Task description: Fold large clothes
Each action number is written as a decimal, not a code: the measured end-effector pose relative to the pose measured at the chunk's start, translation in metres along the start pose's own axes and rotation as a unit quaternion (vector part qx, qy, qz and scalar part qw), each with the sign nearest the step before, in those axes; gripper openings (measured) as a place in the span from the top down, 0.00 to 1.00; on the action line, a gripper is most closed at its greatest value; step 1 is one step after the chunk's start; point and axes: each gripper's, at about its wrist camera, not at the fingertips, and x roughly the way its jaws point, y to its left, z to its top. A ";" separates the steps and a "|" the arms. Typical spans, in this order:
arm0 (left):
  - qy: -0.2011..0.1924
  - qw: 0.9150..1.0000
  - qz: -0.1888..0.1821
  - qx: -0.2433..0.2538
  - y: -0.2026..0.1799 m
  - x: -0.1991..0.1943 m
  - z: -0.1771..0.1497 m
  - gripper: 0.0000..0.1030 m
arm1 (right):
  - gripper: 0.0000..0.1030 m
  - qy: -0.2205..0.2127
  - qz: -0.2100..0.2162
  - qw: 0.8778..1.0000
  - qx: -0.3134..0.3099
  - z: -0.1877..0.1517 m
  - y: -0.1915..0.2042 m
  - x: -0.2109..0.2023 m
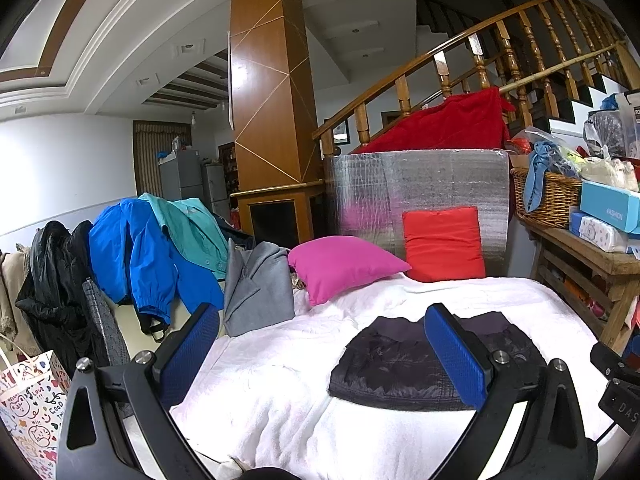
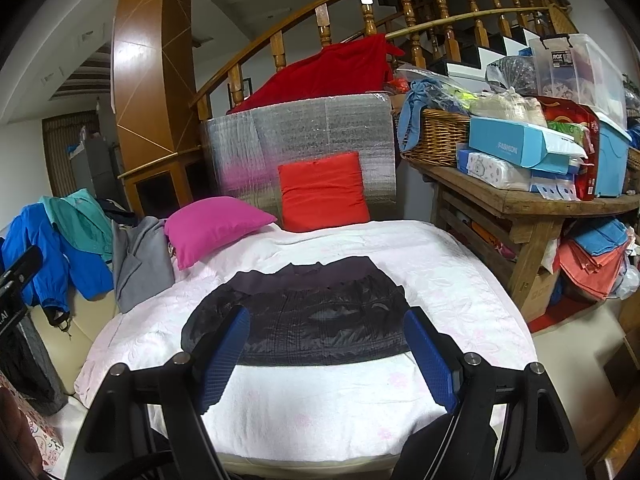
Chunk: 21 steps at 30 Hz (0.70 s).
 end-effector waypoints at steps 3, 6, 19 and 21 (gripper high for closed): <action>0.001 1.000 0.001 -0.002 0.001 0.001 -0.001 0.01 | 0.20 0.001 0.000 1.000 0.000 0.000 0.000 0.001; 0.003 1.000 0.000 -0.002 0.000 0.003 -0.002 0.01 | 0.20 0.002 0.001 1.000 -0.001 0.000 0.000 0.002; 0.028 1.000 -0.008 -0.002 -0.007 0.030 -0.008 0.01 | 0.20 0.010 -0.008 1.000 -0.016 0.007 0.003 0.028; 0.032 0.999 -0.009 0.003 -0.010 0.036 -0.008 0.01 | 0.20 0.015 -0.011 1.000 -0.018 0.007 0.003 0.036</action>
